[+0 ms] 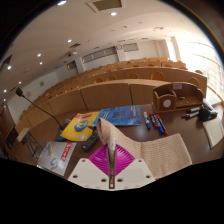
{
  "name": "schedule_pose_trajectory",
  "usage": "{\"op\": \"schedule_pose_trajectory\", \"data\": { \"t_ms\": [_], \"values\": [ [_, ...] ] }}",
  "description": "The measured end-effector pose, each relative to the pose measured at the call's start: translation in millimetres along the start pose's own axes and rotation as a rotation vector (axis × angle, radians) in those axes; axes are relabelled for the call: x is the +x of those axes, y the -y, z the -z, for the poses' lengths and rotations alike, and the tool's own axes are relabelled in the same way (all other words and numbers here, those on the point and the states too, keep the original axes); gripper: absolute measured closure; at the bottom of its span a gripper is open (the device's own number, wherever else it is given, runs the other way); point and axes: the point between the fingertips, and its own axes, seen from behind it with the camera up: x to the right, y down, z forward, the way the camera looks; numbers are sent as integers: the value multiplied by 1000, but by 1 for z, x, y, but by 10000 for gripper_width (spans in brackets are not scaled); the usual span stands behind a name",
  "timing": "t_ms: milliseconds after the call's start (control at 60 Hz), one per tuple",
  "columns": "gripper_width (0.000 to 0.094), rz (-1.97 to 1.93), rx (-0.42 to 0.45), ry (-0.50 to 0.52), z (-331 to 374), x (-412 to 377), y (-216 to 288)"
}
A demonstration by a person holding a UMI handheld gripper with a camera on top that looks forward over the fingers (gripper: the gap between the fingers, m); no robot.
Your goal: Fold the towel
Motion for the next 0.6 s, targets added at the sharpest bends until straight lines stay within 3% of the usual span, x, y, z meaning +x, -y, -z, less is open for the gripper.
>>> {"op": "schedule_pose_trajectory", "data": {
  "t_ms": [133, 267, 333, 450, 483, 600],
  "values": [
    [897, -50, 59, -57, 18, 61, 32],
    [868, -49, -12, -211, 0, 155, -4],
    [716, -26, -49, -261, -9, 196, -28],
    [167, 43, -79, -364, 7, 246, -45],
    [67, 50, -62, -372, 15, 251, -42],
    [87, 100, -16, -347, 49, 244, -26]
  ]
}}
